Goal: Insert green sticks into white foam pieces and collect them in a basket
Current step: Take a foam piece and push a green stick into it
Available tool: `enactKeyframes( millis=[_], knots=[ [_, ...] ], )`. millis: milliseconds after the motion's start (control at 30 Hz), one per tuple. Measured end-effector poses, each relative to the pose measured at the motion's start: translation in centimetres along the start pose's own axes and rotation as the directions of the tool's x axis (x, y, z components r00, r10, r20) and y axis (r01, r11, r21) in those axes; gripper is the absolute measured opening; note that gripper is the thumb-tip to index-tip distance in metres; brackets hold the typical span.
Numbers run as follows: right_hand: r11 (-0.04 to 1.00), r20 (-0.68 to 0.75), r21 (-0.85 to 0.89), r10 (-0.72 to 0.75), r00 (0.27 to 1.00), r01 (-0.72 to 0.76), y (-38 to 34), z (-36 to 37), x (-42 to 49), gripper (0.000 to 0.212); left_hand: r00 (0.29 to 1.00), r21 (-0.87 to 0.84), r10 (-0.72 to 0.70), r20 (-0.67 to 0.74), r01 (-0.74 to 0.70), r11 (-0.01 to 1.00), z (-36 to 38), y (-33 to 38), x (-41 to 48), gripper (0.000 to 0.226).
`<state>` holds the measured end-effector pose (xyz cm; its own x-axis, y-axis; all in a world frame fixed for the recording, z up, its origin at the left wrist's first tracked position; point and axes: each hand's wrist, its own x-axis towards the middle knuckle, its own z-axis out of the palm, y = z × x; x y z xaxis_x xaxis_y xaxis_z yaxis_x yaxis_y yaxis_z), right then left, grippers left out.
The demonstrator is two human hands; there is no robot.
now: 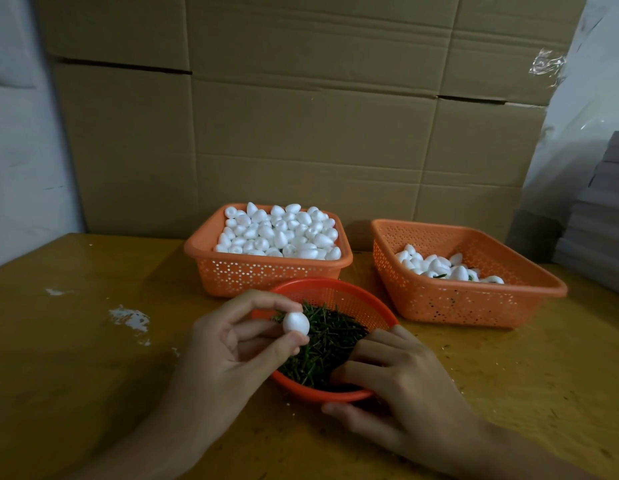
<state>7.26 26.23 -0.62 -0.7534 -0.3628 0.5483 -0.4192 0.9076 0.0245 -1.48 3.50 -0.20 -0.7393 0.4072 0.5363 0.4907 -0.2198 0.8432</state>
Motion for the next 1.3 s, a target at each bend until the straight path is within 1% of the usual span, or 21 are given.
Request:
enactKeyframes(
  millis=[233,733,1000,1167,1300],
  knots=[
    [1.000,-0.005,0.007,0.004,1.000,-0.004,0.10,-0.01,0.02,0.033,0.997,0.029,0.077,0.021,-0.078,0.997,0.32,0.09,-0.06,0.022],
    [1.000,0.006,0.012,0.006,1.000,-0.006,0.08,0.02,-0.03,0.034,0.988,0.077,0.147,0.035,-0.149,0.986,0.36,0.03,-0.03,0.015],
    [1.000,-0.011,-0.002,-0.022,1.000,0.022,0.09,0.07,-0.06,0.032,0.981,0.130,0.185,0.053,-0.191,0.973,0.49,-0.17,-0.18,0.020],
    [1.000,-0.013,-0.005,-0.030,0.999,0.030,0.17,0.12,-0.09,0.031,0.982,0.165,0.179,0.059,-0.186,0.969,0.62,-0.11,-0.33,0.020],
    [0.999,-0.022,-0.009,-0.038,0.999,0.038,0.19,0.20,-0.14,0.030,0.983,0.207,0.169,0.069,-0.180,0.962,0.64,-0.19,-0.41,0.029]
  ],
)
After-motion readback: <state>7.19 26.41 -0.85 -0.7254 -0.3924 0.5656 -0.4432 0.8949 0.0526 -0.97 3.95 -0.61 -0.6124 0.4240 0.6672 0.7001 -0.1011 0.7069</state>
